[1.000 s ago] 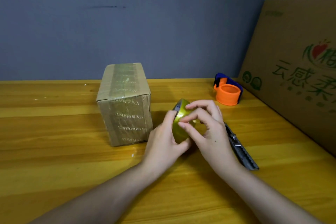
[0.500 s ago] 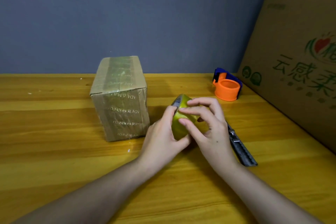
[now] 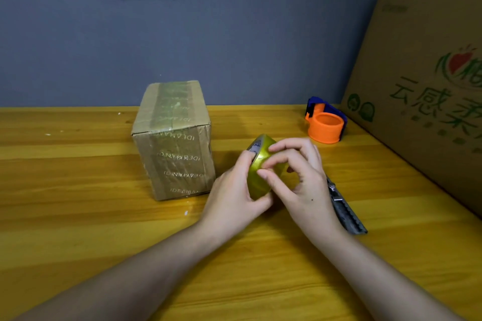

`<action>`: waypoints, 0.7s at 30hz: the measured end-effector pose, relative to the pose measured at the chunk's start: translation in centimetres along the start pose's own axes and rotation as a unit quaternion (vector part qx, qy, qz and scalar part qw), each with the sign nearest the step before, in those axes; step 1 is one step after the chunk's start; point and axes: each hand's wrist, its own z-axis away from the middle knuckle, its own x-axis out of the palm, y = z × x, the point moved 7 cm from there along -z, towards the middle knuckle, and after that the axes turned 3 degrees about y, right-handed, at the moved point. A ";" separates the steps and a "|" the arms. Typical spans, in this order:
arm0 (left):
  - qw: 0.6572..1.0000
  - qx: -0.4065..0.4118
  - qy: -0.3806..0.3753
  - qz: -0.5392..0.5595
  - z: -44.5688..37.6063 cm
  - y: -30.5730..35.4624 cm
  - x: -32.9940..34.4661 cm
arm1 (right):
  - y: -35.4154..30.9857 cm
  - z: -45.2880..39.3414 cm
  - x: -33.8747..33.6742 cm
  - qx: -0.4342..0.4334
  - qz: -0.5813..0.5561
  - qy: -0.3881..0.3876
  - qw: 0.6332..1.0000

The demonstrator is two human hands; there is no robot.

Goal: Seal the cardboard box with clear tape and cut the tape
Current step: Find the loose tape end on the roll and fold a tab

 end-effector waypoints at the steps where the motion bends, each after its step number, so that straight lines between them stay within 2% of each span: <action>1: 1.000 0.001 -0.001 -0.002 0.0 0.0 0.0 | 0.1 0.0 -0.1 -0.004 -0.002 0.004 1.000; 15: 1.000 -0.002 -0.005 0.011 0.0 0.2 0.0 | 0.1 -0.3 0.1 -0.010 0.007 -0.009 1.000; 21: 1.000 -0.001 -0.018 -0.002 0.1 0.4 0.0 | -0.2 0.0 -0.4 -0.043 0.038 -0.004 0.998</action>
